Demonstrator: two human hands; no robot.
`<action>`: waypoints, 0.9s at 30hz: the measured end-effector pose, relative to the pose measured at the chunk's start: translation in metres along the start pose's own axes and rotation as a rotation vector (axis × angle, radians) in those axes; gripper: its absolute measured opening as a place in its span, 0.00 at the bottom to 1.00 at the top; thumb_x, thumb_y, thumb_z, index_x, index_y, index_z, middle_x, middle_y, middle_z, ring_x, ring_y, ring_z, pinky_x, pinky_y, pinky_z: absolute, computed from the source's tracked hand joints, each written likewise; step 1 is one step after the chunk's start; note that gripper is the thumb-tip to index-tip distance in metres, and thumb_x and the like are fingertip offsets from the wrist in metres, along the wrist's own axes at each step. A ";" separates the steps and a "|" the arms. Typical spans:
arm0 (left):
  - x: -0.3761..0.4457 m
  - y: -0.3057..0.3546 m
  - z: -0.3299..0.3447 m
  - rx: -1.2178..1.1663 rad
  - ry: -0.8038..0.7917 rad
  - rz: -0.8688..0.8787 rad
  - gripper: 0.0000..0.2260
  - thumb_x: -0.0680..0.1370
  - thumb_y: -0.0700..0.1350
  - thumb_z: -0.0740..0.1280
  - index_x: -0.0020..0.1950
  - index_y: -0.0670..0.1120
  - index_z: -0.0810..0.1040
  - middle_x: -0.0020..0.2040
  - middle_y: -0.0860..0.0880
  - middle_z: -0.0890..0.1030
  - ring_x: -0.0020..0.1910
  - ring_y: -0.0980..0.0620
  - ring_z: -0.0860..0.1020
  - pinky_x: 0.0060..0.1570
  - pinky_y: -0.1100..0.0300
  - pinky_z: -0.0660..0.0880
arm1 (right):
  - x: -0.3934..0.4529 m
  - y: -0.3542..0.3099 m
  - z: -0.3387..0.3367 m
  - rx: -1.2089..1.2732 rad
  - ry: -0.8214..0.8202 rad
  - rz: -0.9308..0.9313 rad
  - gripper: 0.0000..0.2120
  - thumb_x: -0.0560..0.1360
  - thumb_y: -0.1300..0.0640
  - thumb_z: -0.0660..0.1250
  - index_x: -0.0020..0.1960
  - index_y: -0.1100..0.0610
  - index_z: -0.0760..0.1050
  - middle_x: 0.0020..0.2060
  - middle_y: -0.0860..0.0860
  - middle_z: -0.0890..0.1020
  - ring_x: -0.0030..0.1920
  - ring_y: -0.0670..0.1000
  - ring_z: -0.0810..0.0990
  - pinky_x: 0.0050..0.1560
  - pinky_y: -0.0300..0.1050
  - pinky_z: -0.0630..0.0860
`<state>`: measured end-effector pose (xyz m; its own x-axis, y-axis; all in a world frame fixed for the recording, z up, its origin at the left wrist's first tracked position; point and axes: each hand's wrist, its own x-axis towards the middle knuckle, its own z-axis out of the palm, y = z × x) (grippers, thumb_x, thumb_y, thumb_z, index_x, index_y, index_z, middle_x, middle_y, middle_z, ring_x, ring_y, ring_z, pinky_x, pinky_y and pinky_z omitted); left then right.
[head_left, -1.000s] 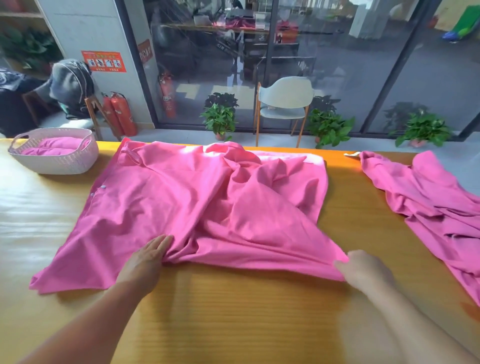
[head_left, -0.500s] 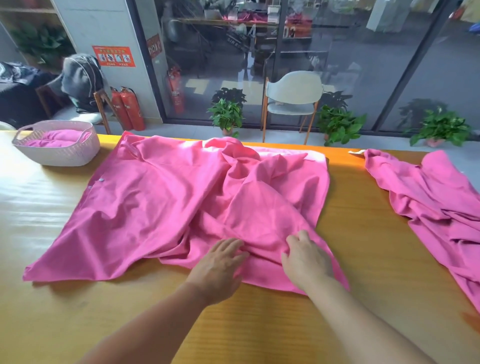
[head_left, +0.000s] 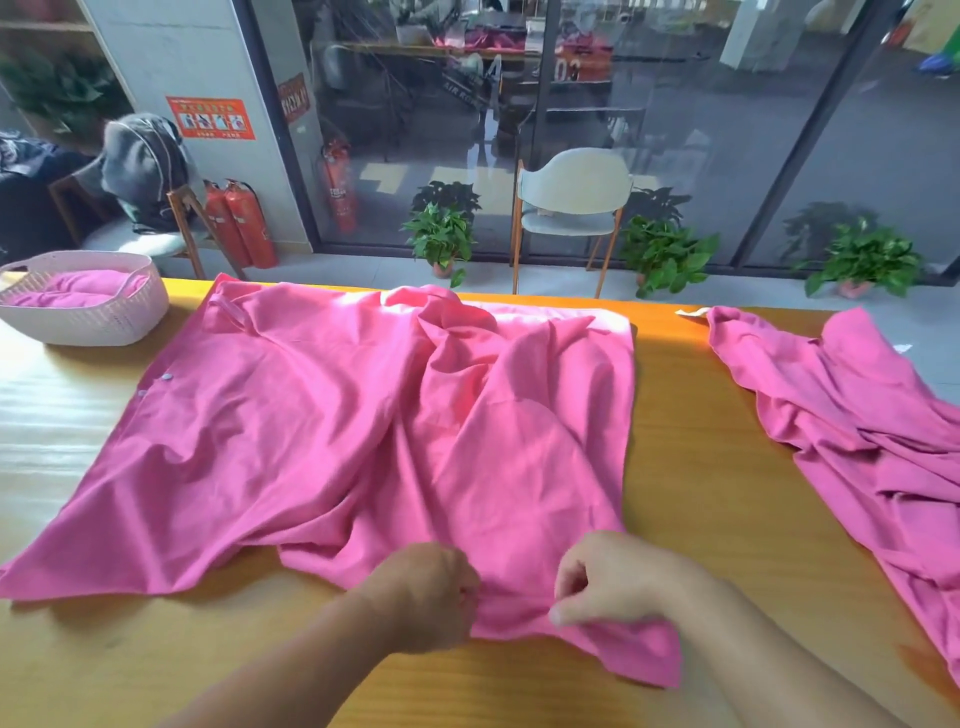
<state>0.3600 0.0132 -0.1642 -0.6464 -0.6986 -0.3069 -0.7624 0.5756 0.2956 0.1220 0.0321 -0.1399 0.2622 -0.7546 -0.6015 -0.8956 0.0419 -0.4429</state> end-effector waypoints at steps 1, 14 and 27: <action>0.003 0.006 -0.006 0.032 -0.163 -0.039 0.14 0.74 0.52 0.58 0.44 0.45 0.79 0.47 0.46 0.81 0.49 0.44 0.78 0.48 0.55 0.76 | 0.004 0.003 -0.009 0.105 0.014 0.010 0.09 0.69 0.46 0.74 0.41 0.52 0.83 0.36 0.45 0.84 0.39 0.44 0.82 0.45 0.41 0.77; 0.097 0.004 -0.004 -0.304 0.288 -0.192 0.14 0.78 0.51 0.65 0.61 0.48 0.77 0.58 0.51 0.75 0.55 0.50 0.77 0.58 0.55 0.72 | 0.063 0.038 -0.059 0.047 0.590 0.488 0.09 0.73 0.48 0.64 0.44 0.54 0.74 0.48 0.55 0.82 0.53 0.59 0.81 0.42 0.45 0.68; 0.054 -0.053 -0.041 -0.476 0.691 -0.486 0.05 0.77 0.45 0.67 0.51 0.50 0.82 0.42 0.51 0.83 0.40 0.53 0.79 0.43 0.63 0.68 | 0.087 -0.031 -0.071 -0.212 0.679 0.187 0.09 0.77 0.53 0.61 0.56 0.53 0.74 0.56 0.52 0.74 0.55 0.55 0.78 0.51 0.47 0.73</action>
<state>0.3667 -0.0728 -0.1595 0.0120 -0.9980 0.0621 -0.7515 0.0320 0.6590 0.1475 -0.0814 -0.1312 -0.1202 -0.9896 -0.0794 -0.9719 0.1336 -0.1937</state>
